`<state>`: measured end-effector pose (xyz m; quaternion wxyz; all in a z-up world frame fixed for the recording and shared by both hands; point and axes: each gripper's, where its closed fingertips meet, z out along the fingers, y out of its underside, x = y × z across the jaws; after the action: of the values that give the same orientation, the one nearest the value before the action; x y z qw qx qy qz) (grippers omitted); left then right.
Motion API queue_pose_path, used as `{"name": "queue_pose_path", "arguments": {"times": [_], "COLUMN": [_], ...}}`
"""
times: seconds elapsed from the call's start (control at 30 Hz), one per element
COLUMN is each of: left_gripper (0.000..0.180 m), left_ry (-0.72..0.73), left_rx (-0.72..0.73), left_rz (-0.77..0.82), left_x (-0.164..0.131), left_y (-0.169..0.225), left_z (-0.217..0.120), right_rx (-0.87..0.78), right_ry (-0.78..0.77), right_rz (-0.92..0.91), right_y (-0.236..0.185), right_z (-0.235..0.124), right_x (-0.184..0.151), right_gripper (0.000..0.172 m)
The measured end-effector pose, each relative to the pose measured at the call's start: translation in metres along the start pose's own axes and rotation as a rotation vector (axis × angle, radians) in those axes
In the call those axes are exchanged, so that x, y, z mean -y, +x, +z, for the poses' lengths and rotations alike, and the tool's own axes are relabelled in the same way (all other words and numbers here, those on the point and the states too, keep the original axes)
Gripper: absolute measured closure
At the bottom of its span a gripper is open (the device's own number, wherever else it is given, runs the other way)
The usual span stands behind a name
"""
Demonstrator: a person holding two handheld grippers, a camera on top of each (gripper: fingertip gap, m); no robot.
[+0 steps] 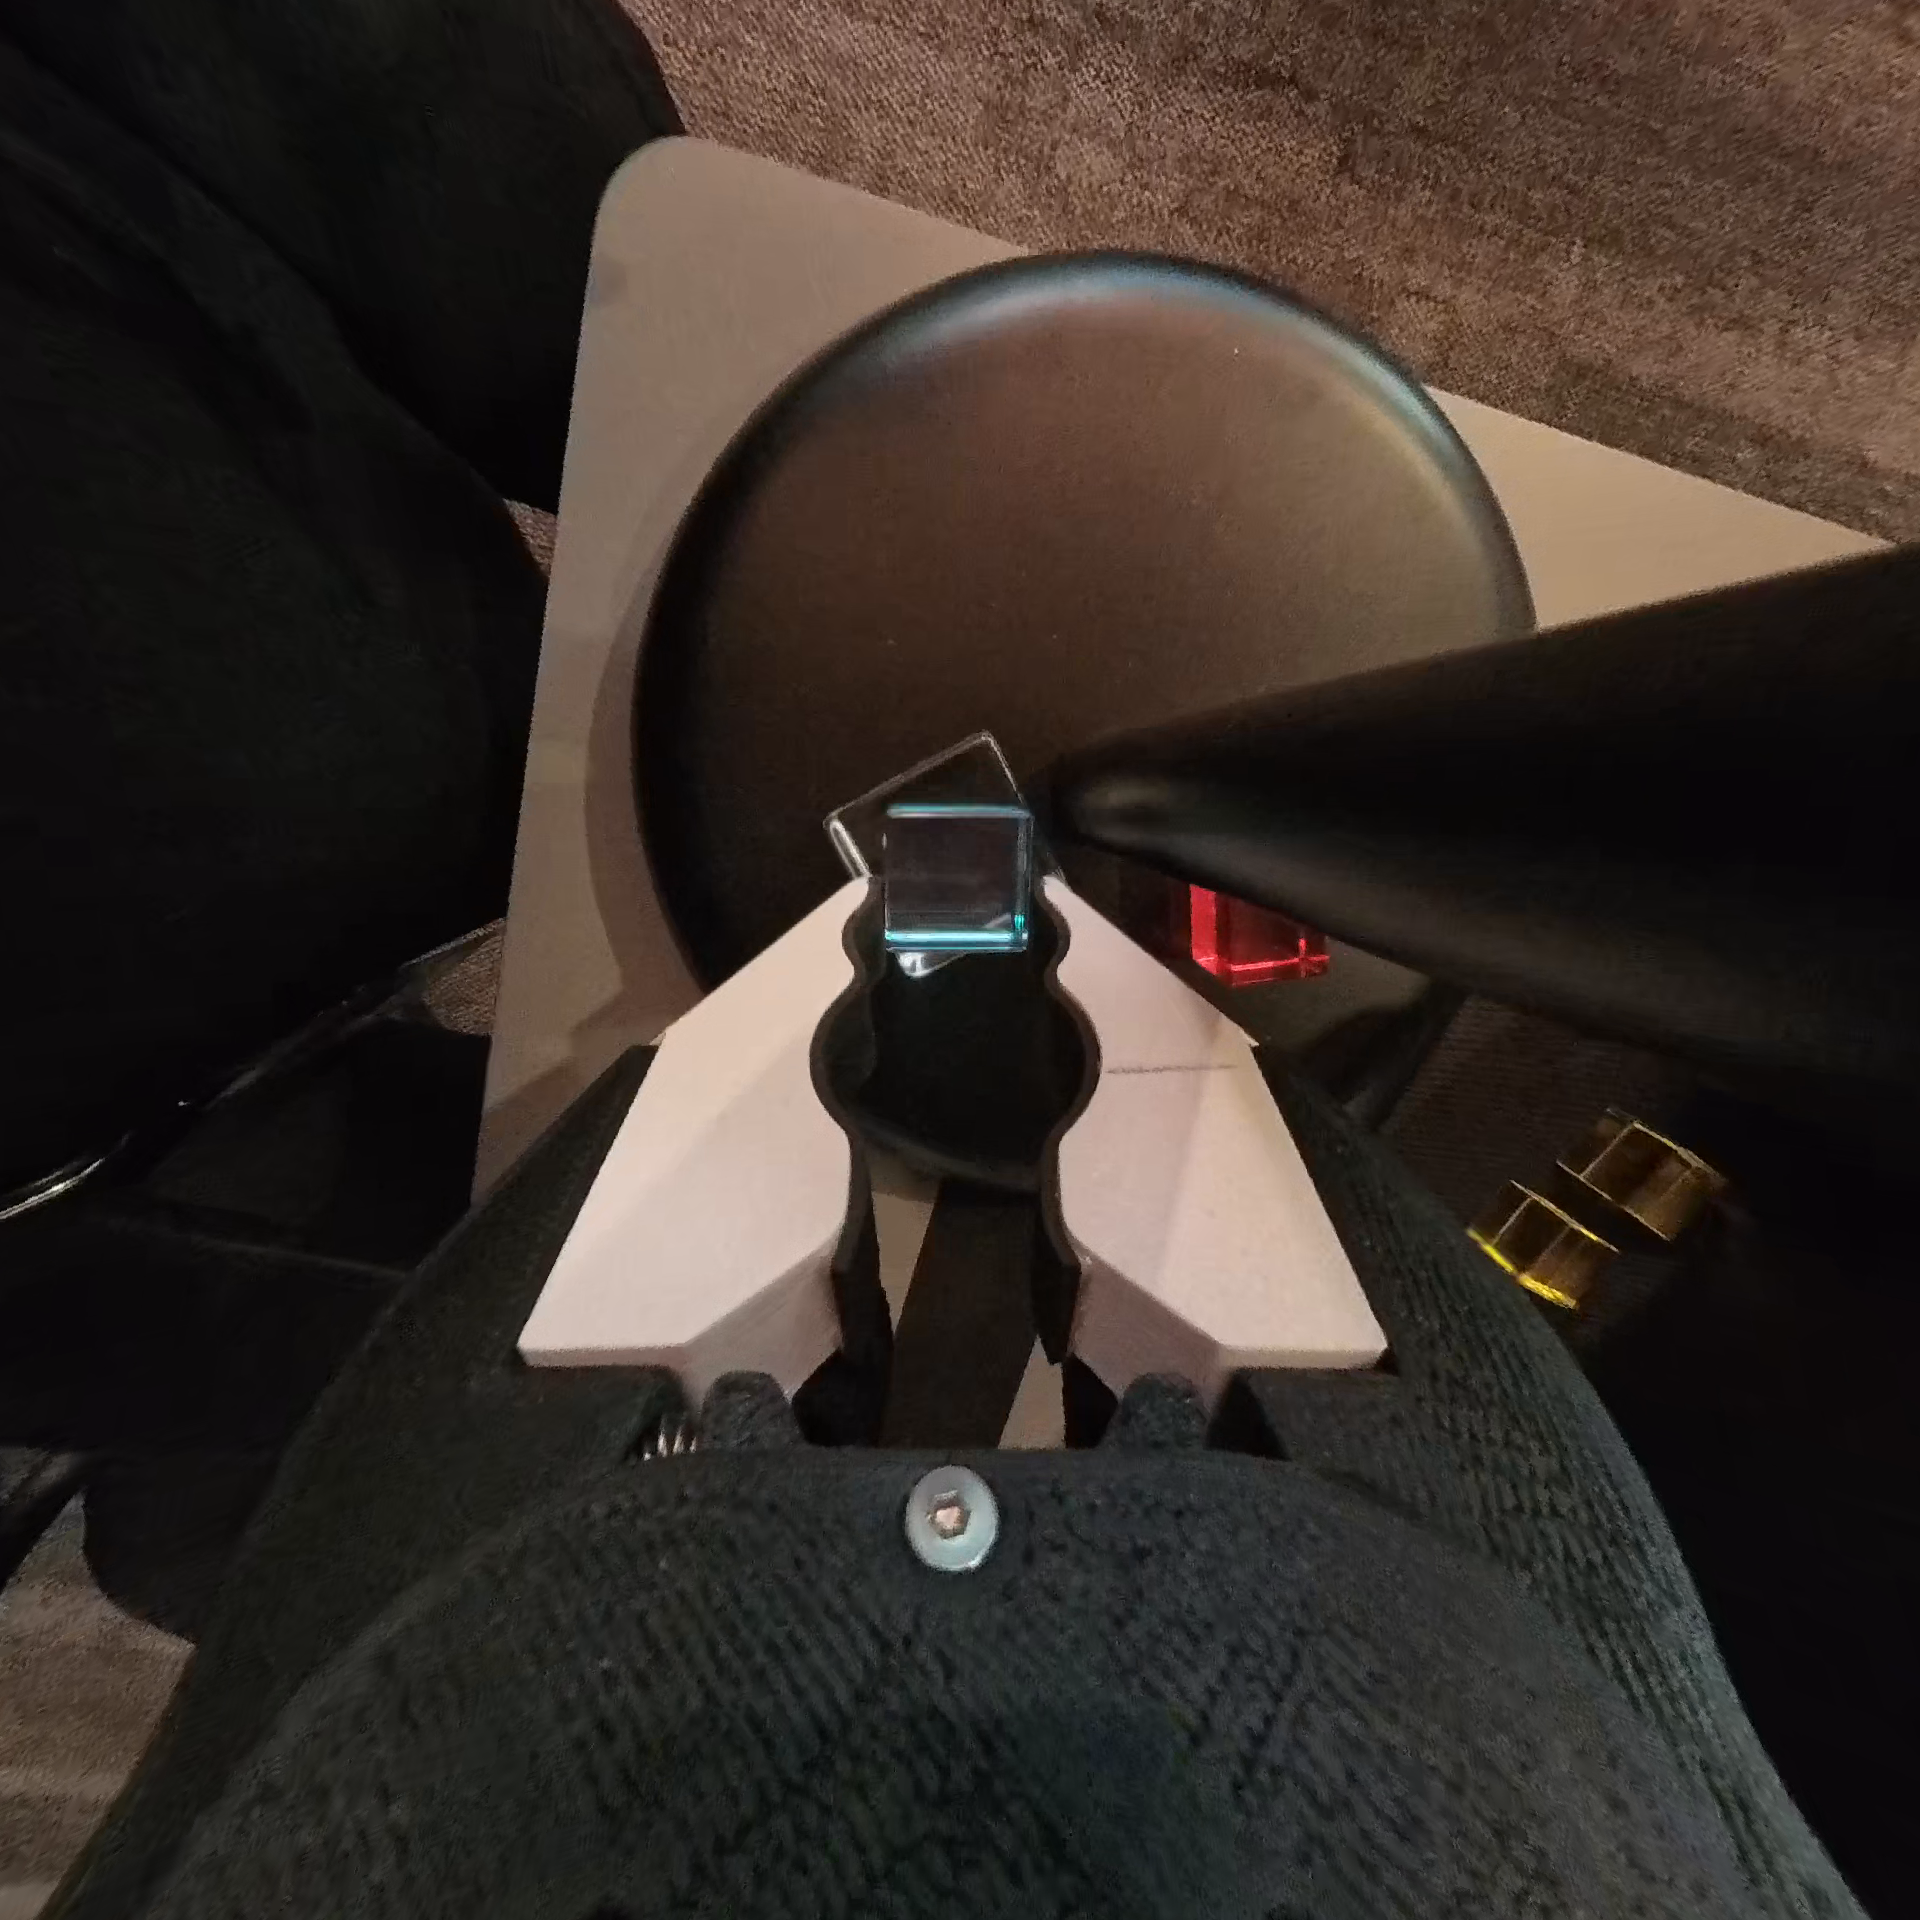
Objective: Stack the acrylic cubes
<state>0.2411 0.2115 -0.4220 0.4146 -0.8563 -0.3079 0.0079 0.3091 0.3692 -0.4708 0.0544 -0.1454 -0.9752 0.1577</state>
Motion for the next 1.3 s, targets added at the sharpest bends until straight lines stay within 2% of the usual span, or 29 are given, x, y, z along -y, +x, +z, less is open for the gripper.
{"name": "queue_pose_path", "arguments": {"times": [0.13,0.27,0.4,0.53,0.7,0.8,0.93,1.23,1.3], "left_gripper": [0.102,0.102,0.102,0.102,0.102,0.101,0.102,0.102,0.102], "left_ry": [0.001,0.010,0.013,-0.001,-0.001,-0.004,-0.011,-0.007,-0.003], "left_rx": [0.001,0.005,0.006,-0.007,-0.014,-0.016,-0.014,-0.013,-0.016], "left_rz": [0.003,-0.006,-0.025,-0.028,-0.022,-0.020,-0.020,-0.029,-0.033], "left_x": [0.002,0.004,0.001,-0.003,-0.003,-0.005,-0.009,-0.011,-0.010], "left_y": [-0.001,-0.003,-0.005,-0.002,0.002,0.004,0.004,0.004,0.005], "left_z": [0.001,-0.001,-0.001,0.002,0.003,0.004,0.002,0.001,0.001], "right_rx": [-0.023,-0.142,-0.340,-0.397,-0.496,-0.512,-0.514,-0.489,-0.531], "right_ry": [0.040,0.154,0.208,0.265,0.272,0.261,0.258,0.249,0.274], "right_rz": [0.065,0.321,0.647,0.808,0.850,0.849,0.778,0.747,0.767], "right_y": [-0.001,0.003,0.008,0.007,0.008,0.006,0.002,0.001,0.000], "right_z": [-0.002,-0.013,-0.013,-0.008,-0.006,-0.001,0.000,0.000,-0.008], "right_x": [0.002,0.006,-0.007,-0.007,-0.003,-0.003,0.002,0.000,-0.002], "right_gripper": [0.132,0.112,0.115,0.122,0.130,0.145,0.145,0.145,0.124]}}
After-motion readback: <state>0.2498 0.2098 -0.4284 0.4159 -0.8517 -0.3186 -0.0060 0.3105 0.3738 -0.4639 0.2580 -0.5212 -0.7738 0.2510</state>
